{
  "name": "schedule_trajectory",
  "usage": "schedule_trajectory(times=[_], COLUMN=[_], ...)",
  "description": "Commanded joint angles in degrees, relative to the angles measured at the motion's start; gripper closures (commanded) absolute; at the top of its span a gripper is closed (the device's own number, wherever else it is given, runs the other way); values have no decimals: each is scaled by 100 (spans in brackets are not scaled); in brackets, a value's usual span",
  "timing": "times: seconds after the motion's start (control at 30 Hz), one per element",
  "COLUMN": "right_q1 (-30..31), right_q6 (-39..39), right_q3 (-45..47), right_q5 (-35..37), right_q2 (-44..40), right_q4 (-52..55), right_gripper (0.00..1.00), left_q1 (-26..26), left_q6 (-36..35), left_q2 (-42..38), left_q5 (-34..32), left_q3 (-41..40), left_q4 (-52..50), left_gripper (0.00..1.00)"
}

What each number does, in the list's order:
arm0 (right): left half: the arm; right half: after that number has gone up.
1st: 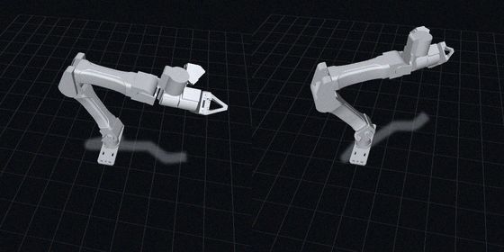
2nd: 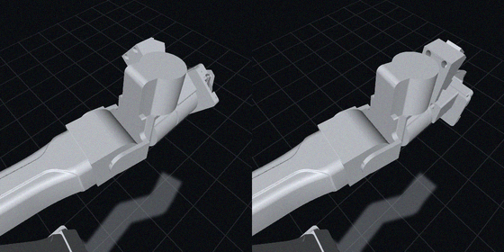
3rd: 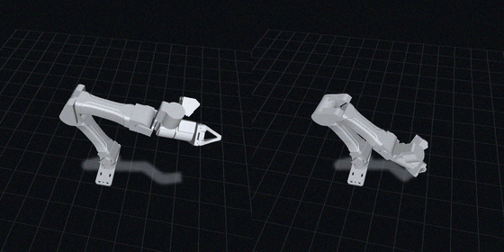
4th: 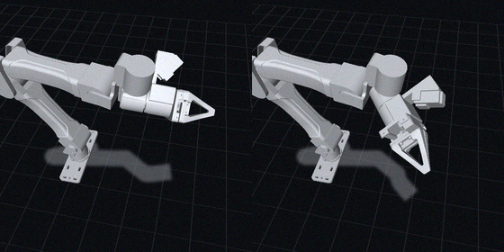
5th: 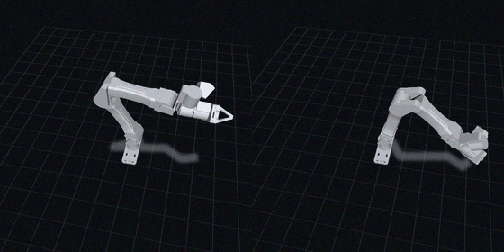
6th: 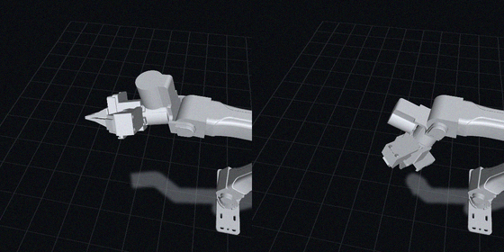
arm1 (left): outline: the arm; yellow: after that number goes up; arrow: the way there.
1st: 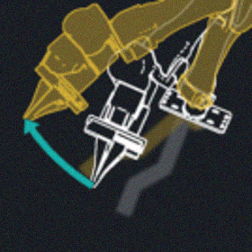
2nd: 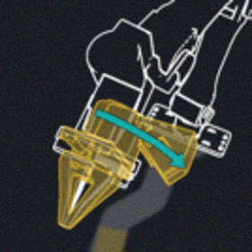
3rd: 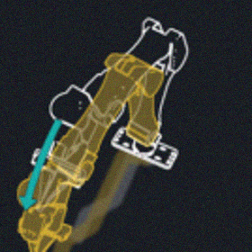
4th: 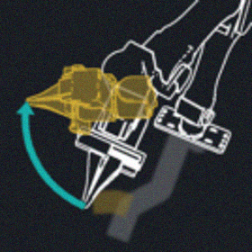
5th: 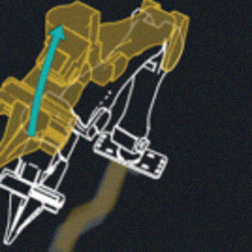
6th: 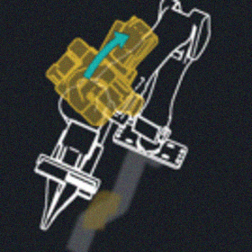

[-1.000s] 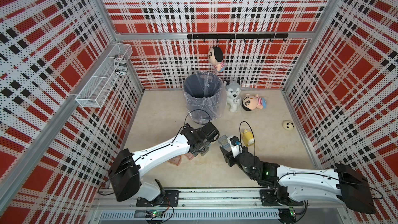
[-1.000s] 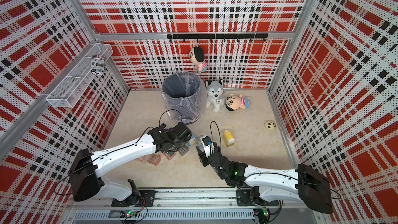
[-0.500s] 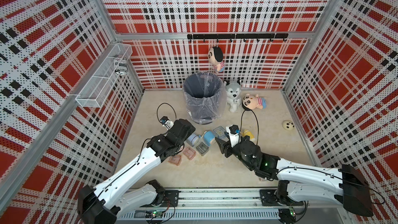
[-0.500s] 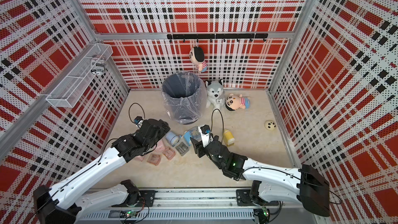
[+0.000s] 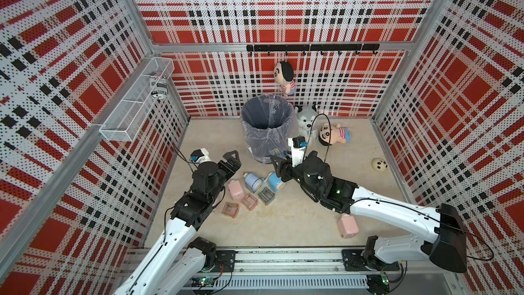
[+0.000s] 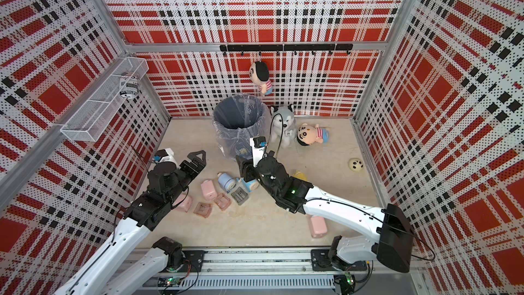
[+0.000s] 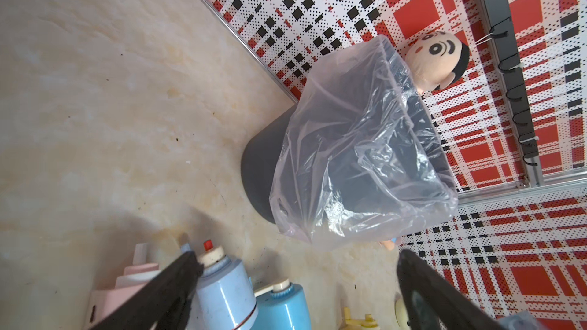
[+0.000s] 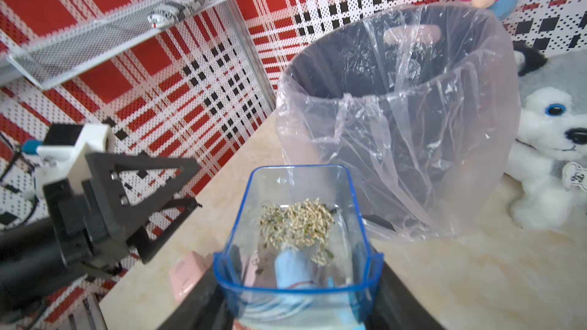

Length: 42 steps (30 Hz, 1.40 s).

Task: Take out the pencil sharpener tray and clean the shavings
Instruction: Pour the shavings into the trash bin.

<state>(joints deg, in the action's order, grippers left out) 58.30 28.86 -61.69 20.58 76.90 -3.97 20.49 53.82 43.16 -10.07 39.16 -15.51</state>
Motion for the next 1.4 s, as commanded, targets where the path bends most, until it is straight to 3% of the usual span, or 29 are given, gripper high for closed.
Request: schedule_trajectory(times=[0.0, 0.43, 0.8, 1.07, 1.37], right_q1=[-173, -1043, -1460, -1571, -1576], right_q6=[586, 2574, 5035, 6878, 8345], right_q3=[-525, -2504, -3537, -3719, -3814], right_q5=[-210, -1403, -2364, -2259, -1672], right_q2=[291, 1646, 2685, 2939, 2898], right_q4=[327, 710, 553, 384, 252], right_gripper=[60, 60, 60, 63, 60], left_q1=[-123, -186, -195, -203, -203], left_q6=[-232, -215, -197, -162, -118], left_q2=[32, 147, 114, 37, 26], left_q5=[449, 900, 936, 884, 875], left_q3=[-116, -408, -426, -431, -396], left_q4=[438, 1214, 1252, 1174, 1120], left_gripper=[2, 2, 2, 2, 2])
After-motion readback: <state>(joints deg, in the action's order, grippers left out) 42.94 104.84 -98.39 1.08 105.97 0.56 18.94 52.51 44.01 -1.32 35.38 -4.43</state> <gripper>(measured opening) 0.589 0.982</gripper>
